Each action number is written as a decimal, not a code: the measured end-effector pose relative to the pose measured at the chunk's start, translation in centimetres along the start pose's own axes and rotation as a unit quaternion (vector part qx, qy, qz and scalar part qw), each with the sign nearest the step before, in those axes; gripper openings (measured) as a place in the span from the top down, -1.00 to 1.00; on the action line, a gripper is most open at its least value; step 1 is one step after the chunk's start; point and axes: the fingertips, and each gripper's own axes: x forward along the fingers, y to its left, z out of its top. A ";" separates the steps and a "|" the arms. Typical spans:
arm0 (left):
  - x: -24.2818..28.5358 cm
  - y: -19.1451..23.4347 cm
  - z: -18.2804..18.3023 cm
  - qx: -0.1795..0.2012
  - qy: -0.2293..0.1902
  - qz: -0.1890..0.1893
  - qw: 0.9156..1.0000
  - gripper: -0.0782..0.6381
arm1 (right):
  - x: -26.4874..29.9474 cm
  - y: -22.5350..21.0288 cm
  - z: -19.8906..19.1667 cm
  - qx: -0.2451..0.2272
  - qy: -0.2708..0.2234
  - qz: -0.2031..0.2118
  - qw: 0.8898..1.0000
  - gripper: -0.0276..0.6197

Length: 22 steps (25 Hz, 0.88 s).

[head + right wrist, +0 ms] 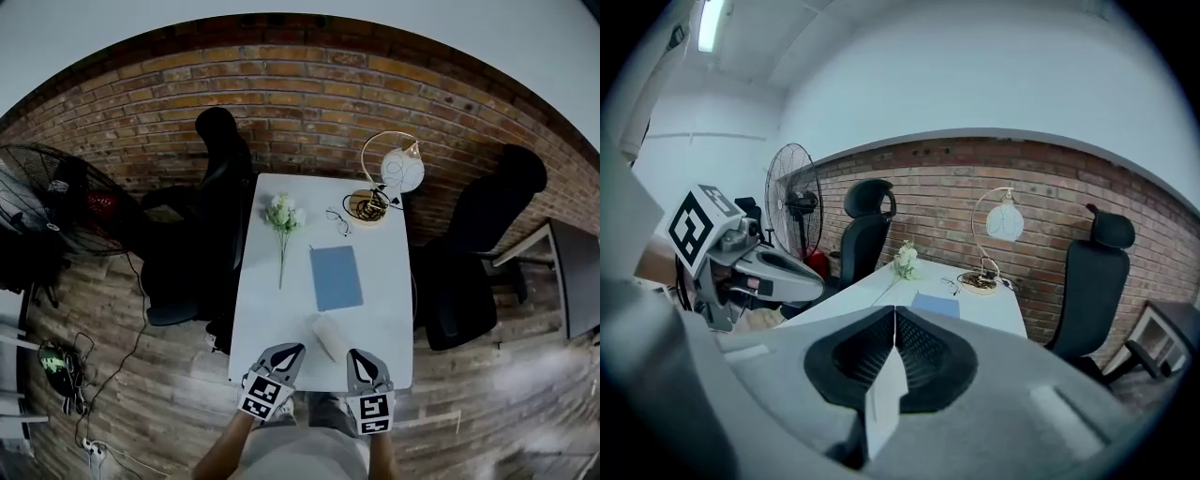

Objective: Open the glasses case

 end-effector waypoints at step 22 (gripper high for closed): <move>7.2 1.1 -6.5 -0.002 0.097 -0.004 0.995 0.77 | 5.9 -1.0 -7.0 -0.021 0.089 0.048 0.995 0.89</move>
